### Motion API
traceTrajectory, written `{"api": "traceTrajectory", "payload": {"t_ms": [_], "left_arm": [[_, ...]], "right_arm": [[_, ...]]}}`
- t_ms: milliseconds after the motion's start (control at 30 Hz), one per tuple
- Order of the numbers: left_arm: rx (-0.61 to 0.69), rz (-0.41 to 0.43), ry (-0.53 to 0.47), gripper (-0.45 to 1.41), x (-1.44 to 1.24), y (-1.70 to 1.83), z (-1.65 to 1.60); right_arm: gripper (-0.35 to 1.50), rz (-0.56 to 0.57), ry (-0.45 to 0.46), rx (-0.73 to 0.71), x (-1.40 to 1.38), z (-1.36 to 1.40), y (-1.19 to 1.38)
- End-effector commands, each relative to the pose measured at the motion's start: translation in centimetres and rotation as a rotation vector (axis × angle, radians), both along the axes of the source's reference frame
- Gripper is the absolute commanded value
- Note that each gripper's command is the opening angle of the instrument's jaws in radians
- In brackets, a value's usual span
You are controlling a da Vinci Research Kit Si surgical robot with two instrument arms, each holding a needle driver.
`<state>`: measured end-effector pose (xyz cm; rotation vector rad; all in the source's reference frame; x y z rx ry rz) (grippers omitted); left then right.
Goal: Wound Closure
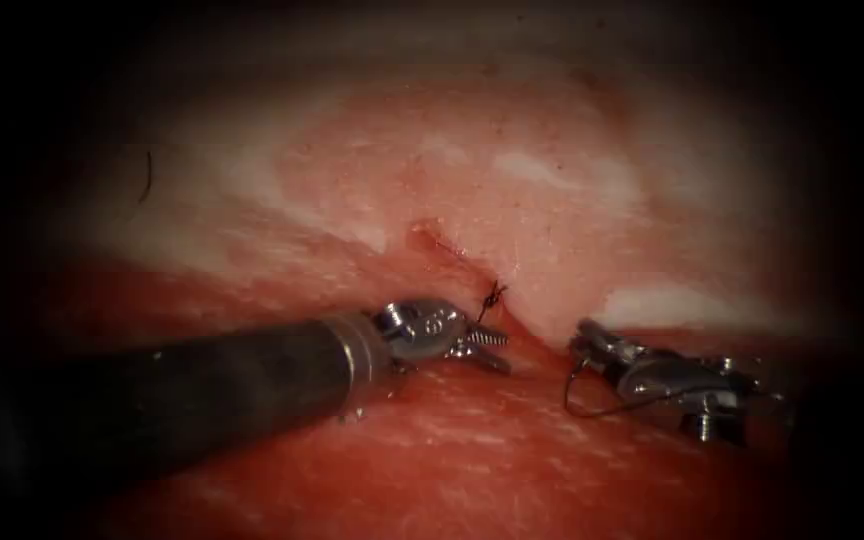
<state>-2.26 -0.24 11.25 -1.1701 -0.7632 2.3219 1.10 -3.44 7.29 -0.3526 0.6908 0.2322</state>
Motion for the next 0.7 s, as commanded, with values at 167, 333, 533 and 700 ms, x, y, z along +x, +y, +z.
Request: {"api": "traceTrajectory", "payload": {"t_ms": [167,333,533,700], "left_arm": [[0.003,-0.002,0.000,0.04,-0.11,-0.05,0.07],[0.006,-0.004,-0.001,0.04,-0.19,-0.06,0.06],[0.005,-0.009,0.002,0.00,-0.26,-0.04,0.07],[0.007,-0.008,0.000,0.00,-0.26,-0.05,0.07]], "right_arm": [[-0.35,0.000,0.014,-0.064,0.06,-0.13,0.16],[-0.35,-0.007,0.008,-0.075,0.06,-0.17,0.20],[-0.35,-0.014,0.013,-0.070,0.07,-0.22,0.27],[-0.35,-0.018,0.008,-0.067,0.08,-0.31,0.34]]}}
